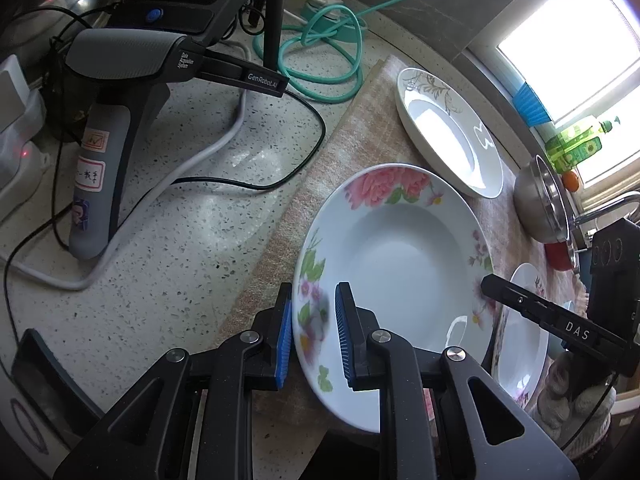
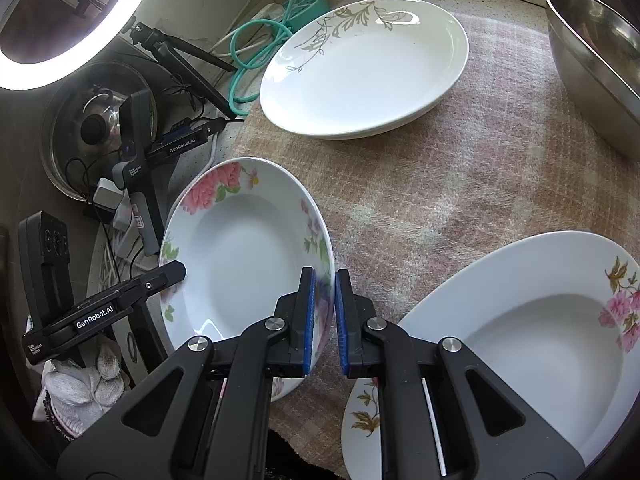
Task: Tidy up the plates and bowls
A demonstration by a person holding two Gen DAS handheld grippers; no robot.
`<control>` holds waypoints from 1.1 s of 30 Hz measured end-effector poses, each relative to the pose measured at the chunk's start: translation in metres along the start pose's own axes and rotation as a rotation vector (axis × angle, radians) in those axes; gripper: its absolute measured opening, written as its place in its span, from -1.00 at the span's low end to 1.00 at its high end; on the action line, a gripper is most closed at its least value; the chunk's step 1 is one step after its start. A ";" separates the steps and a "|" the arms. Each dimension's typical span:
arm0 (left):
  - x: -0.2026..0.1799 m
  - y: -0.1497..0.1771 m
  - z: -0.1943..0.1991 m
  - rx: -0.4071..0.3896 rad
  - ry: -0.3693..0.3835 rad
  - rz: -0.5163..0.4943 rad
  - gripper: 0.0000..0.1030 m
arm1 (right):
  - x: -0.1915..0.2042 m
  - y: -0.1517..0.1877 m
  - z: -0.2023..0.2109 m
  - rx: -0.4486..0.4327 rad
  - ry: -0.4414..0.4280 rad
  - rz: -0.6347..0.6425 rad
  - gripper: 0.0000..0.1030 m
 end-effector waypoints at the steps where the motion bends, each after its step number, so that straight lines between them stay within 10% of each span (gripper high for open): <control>1: -0.001 -0.001 0.001 -0.002 0.001 0.001 -0.64 | 0.000 0.000 0.001 0.000 -0.001 -0.005 -0.81; 33: -0.126 0.017 -0.006 0.059 0.144 -0.264 -0.64 | -0.074 0.067 0.120 -0.140 0.082 -0.222 -0.81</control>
Point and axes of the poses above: each gripper's, at about its wrist camera, not at the fingertips, and z roughly against the way its jaws point, x to its left, y to its underside, the point moved 1 cm from there along -z, roughly the way its jaws point, and after that the axes turned 8 degrees about z, right-handed, at the moved point
